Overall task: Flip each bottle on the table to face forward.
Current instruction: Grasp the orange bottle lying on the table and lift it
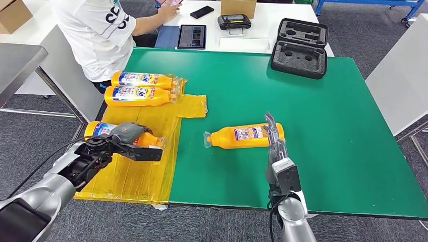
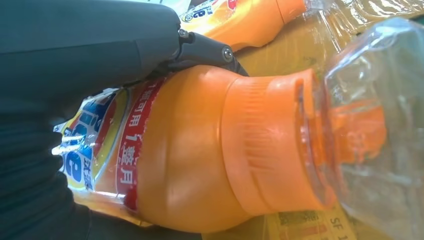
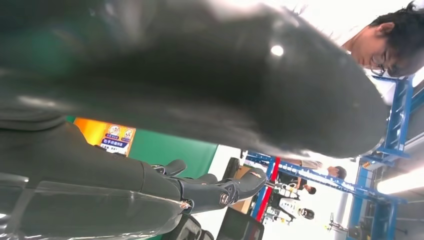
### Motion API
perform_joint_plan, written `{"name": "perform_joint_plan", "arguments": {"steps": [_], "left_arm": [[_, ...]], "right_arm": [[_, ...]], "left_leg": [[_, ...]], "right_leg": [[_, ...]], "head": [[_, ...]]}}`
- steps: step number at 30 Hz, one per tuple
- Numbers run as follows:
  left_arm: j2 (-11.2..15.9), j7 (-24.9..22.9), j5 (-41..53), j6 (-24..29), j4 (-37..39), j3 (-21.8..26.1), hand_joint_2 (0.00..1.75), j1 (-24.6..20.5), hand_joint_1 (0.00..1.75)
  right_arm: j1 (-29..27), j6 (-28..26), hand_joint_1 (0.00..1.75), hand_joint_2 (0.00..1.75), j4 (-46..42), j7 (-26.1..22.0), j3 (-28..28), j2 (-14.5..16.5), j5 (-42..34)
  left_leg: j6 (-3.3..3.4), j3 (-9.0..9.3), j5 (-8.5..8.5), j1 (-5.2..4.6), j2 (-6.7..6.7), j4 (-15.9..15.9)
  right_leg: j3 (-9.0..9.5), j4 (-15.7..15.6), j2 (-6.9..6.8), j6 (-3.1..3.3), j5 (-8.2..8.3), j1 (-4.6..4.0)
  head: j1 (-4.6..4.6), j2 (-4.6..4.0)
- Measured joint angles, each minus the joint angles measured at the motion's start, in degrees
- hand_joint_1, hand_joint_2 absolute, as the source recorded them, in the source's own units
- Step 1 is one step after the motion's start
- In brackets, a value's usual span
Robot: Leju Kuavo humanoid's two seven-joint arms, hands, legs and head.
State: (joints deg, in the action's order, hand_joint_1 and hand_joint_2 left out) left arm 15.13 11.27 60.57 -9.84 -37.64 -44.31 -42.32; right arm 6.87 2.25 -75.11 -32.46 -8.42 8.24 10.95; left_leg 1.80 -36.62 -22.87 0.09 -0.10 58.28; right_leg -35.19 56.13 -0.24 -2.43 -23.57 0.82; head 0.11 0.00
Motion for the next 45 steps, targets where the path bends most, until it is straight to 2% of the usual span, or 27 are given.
{"name": "perform_joint_plan", "arguments": {"steps": [2, 3, 6, 20, 35, 39, 45], "left_arm": [[-0.11, 0.19, 0.09, -0.33, 0.39, 0.05, 1.75, -0.12, 0.22], [-0.15, 0.28, 0.10, -0.56, 0.56, 0.07, 1.75, -0.19, 0.06], [-0.23, 0.43, 0.11, -0.96, 1.07, 0.10, 1.75, -0.38, 0.00], [-0.19, 2.03, -0.75, -3.18, 2.78, 1.08, 1.75, -1.15, 0.00], [2.37, 6.95, -4.72, -8.92, 1.85, 2.08, 1.75, -3.47, 0.00], [3.04, 7.55, -5.47, -9.71, 1.03, 2.09, 0.00, -4.07, 0.00], [4.19, 9.34, -6.67, -13.71, -0.72, 1.69, 0.00, -5.63, 0.00]], "right_arm": [[0.23, 0.00, 0.00, 0.00, 0.43, -0.04, -0.09, 0.00, -0.01], [0.33, 0.00, 0.00, 0.00, 0.62, -0.07, -0.14, 0.01, -0.02], [0.75, 0.00, 0.00, 0.00, 1.21, -0.17, -0.30, 0.02, -0.04], [2.38, -0.08, 0.00, 0.00, 3.93, -0.80, -0.97, 0.00, -0.54], [1.71, -0.74, 0.00, 0.00, 4.31, 0.01, -1.27, -0.35, -0.72], [1.59, -0.84, 0.00, 0.00, 4.31, 0.26, -1.27, -0.54, -0.76], [1.29, -1.27, 0.00, 0.00, 4.00, 1.04, -1.22, -0.82, -1.32]], "left_leg": [[-0.02, 0.00, 0.02, 0.00, -0.01, 0.00], [-0.03, 0.00, 0.02, 0.00, -0.01, 0.00], [-0.03, 0.01, 0.02, 0.00, -0.02, 0.00], [-0.04, 0.01, 0.02, 0.01, -0.06, 0.00], [-0.09, 0.01, 0.06, 0.04, -0.05, 0.00], [-0.09, 0.01, 0.06, 0.04, -0.05, 0.00], [-0.09, 0.01, 0.06, 0.04, -0.04, 0.00]], "right_leg": [[0.01, 0.00, 0.00, 0.00, 0.00, 0.00], [0.01, 0.00, 0.00, 0.00, 0.00, 0.00], [0.01, 0.01, 0.00, 0.00, 0.00, -0.01], [0.02, 0.02, 0.00, 0.00, 0.00, -0.01], [0.01, 0.03, -0.01, 0.00, 0.01, -0.02], [0.01, 0.02, -0.02, 0.00, 0.01, -0.02], [0.01, 0.03, -0.01, 0.01, 0.01, -0.02]], "head": [[0.00, 0.00], [0.00, 0.00], [0.00, 0.00], [0.00, 0.00], [0.00, 0.00], [0.01, 0.00], [0.00, 0.00]]}}
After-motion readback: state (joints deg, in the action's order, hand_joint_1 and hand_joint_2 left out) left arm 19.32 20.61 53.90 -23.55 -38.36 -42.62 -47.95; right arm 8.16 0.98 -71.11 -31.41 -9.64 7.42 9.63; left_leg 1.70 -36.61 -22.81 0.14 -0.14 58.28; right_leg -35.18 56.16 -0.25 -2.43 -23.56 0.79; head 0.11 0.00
